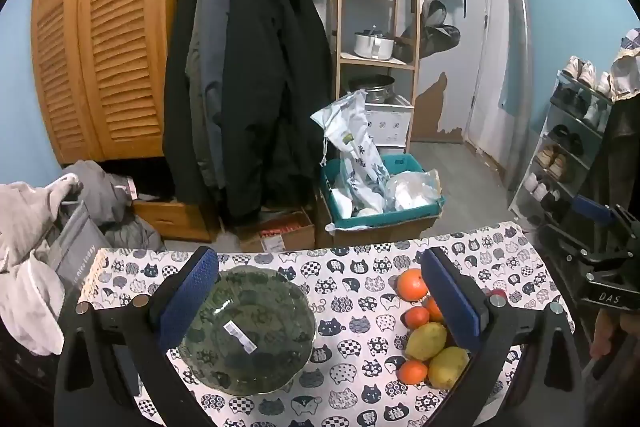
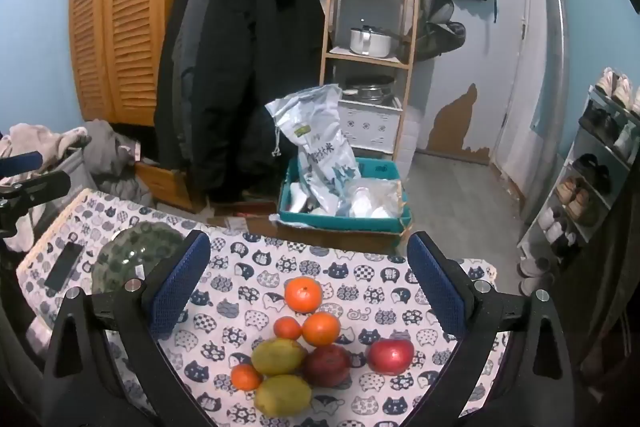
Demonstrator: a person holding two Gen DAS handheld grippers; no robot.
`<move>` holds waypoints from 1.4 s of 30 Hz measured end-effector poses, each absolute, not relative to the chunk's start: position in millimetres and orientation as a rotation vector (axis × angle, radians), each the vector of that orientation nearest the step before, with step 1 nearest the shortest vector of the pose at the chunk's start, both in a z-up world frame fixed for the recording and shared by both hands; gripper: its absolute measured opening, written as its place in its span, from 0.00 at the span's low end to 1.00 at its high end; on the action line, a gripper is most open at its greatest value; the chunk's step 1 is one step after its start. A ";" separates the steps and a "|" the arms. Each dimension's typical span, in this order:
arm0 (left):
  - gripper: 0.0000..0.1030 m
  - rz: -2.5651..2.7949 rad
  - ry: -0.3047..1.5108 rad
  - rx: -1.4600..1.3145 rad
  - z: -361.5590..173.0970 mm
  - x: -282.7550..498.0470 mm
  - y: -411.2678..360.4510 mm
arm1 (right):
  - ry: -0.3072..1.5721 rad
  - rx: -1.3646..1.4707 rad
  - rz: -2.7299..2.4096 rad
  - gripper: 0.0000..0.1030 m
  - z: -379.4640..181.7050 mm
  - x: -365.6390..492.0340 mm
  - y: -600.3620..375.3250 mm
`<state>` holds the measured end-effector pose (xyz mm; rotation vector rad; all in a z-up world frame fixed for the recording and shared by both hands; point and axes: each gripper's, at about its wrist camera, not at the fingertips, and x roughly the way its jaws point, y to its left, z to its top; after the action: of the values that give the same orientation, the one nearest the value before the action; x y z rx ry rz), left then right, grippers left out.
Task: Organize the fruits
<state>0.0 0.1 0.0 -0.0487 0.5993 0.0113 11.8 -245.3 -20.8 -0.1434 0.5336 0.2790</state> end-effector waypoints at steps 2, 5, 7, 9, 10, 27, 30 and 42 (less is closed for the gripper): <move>0.99 0.009 0.601 -0.054 0.1 -0.3 0.2 | 0.541 -0.149 0.277 0.94 -20.6 11.9 -244.8; 0.99 0.007 0.590 -0.043 0.6 -2.5 -1.4 | 0.543 -0.148 0.278 0.94 -20.2 12.1 -244.6; 0.99 0.011 0.585 -0.033 -7.3 -7.3 -3.8 | 0.544 -0.147 0.279 0.94 -20.0 12.2 -244.4; 0.99 0.016 0.583 -0.022 -9.9 -10.2 -7.1 | 0.544 -0.148 0.277 0.94 -20.0 12.3 -244.2; 0.99 0.018 0.584 -0.014 -11.8 -10.9 -9.1 | 0.543 -0.145 0.279 0.94 -19.8 12.1 -244.4; 0.99 0.015 0.610 -0.031 -2.8 -0.7 -0.7 | 0.543 -0.146 0.279 0.94 -20.1 11.6 -242.9; 0.99 0.019 0.612 -0.036 -2.0 0.1 0.7 | 0.543 -0.145 0.280 0.94 -20.2 11.6 -242.5; 0.99 0.013 0.618 -0.036 -4.5 -0.9 -1.0 | 0.543 -0.147 0.279 0.94 -20.3 11.9 -242.0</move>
<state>-0.9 -1.0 -4.5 -0.0361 0.6181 0.0128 11.9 -242.0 -20.3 -0.1467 0.5430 0.2789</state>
